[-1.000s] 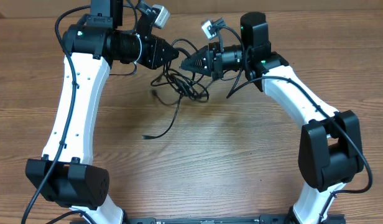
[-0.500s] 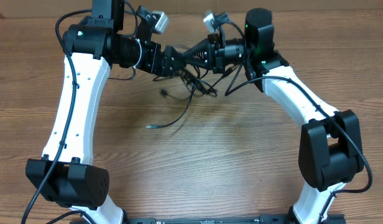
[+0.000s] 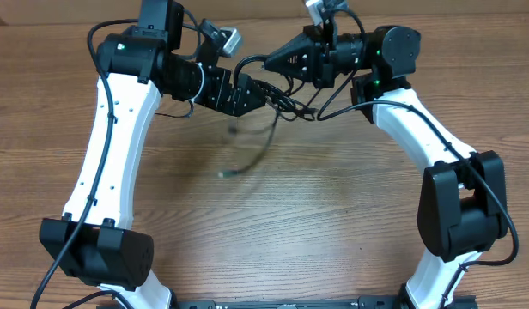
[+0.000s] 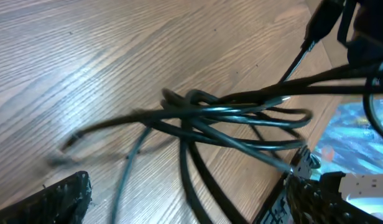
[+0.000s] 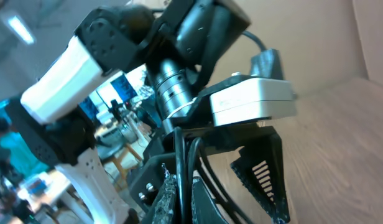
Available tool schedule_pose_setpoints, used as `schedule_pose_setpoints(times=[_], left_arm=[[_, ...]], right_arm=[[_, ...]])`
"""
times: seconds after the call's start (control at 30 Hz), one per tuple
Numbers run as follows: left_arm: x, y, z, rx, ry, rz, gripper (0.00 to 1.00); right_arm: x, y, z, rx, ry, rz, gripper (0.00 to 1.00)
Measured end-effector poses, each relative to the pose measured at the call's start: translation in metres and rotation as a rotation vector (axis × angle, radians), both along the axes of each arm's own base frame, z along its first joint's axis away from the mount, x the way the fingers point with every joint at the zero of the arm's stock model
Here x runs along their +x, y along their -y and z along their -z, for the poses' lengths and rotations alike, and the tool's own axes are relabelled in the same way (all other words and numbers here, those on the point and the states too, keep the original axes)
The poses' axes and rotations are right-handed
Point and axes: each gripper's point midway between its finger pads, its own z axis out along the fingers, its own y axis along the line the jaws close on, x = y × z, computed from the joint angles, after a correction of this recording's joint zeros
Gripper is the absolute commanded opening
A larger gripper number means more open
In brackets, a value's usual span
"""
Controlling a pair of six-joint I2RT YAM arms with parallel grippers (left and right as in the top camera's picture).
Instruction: Untangle cables
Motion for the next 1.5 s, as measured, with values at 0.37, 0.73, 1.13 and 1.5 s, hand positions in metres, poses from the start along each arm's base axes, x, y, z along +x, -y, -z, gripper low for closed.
schedule_pose_setpoints(times=[0.37, 0.73, 1.13, 1.5], left_arm=[[0.011, 0.014, -0.003, 0.012, 0.044, -0.023, 1.00], [-0.004, 0.006, 0.008, 0.057, -0.028, -0.021, 1.00], [0.002, 0.019, -0.013, -0.177, -0.387, -0.344, 0.85], [0.020, 0.035, -0.015, -0.202, -0.449, -0.537, 1.00]], right_arm=[[0.006, 0.010, -0.002, -0.014, -0.155, 0.009, 0.04], [0.017, 0.030, -0.005, -0.006, -0.191, 0.056, 0.04], [0.057, 0.052, -0.022, 0.134, -0.421, 0.214, 0.04], [0.076, 0.037, -0.032, 0.250, -0.573, 0.283, 0.04]])
